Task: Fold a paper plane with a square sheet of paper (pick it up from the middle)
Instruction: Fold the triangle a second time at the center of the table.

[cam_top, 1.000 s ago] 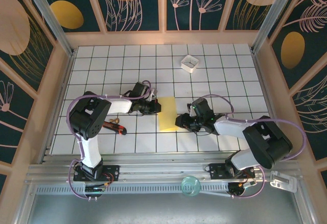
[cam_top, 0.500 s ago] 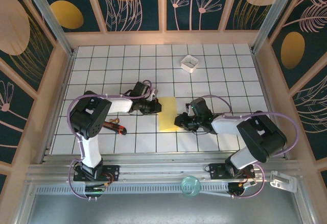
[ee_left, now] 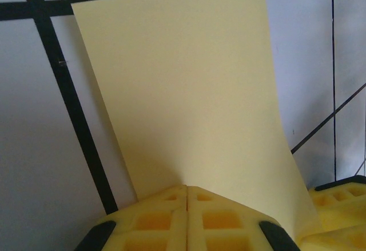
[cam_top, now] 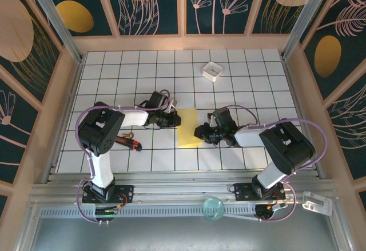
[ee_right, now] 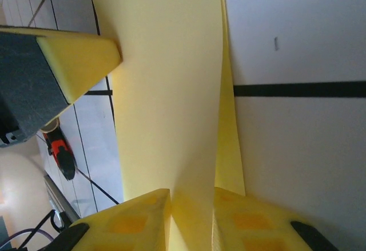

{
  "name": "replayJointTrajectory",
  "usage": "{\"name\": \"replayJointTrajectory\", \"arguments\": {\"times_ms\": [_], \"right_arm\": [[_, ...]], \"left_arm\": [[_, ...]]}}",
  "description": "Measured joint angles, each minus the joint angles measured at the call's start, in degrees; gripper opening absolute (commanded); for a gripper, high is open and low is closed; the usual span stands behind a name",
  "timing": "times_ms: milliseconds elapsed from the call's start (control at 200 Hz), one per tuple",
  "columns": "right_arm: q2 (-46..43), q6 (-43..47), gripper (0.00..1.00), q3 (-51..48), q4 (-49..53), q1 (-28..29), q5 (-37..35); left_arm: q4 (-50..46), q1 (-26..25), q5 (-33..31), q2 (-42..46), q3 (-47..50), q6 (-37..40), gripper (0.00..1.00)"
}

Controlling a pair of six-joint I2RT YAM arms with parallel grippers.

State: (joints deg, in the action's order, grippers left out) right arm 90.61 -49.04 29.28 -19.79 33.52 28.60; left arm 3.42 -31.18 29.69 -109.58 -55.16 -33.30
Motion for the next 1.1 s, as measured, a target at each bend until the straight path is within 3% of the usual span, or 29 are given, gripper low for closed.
{"name": "replayJointTrajectory", "arguments": {"times_ms": [100, 195, 370, 510, 771, 961, 1101], "right_arm": [[0.37, -0.63, 0.10, 0.31, -0.42, -0.79, 0.42], [0.44, -1.33, 0.03, 0.68, -0.55, -0.96, 1.01], [0.42, -3.93, 0.00, 0.70, -0.59, -0.96, 1.31], [0.39, -7.04, 0.00, 0.70, -0.55, -0.74, 1.25], [-0.24, -13.46, 0.00, 0.70, 0.00, -0.42, 1.46], [-0.24, -17.20, 0.00, 0.72, 0.42, -0.42, 2.84], [-0.11, -18.93, 0.00, 1.01, 0.61, -0.44, 3.98]], "left_arm": [[-0.35, 0.00, -0.02, 0.00, -0.26, 0.31, 0.14], [-0.55, -0.11, 0.26, 0.07, -0.59, 0.39, 0.26], [-0.22, -1.03, -1.03, 1.99, 0.11, 1.20, 0.42], [1.97, -1.79, -6.08, 10.14, 7.13, 2.43, 0.53], [11.65, -15.78, -21.27, 28.92, 20.79, 8.33, 0.65], [16.46, -26.23, -31.78, 30.36, 26.16, 15.06, 0.65], [19.98, -29.33, -35.74, 29.07, 26.99, 19.80, 0.64]]}}
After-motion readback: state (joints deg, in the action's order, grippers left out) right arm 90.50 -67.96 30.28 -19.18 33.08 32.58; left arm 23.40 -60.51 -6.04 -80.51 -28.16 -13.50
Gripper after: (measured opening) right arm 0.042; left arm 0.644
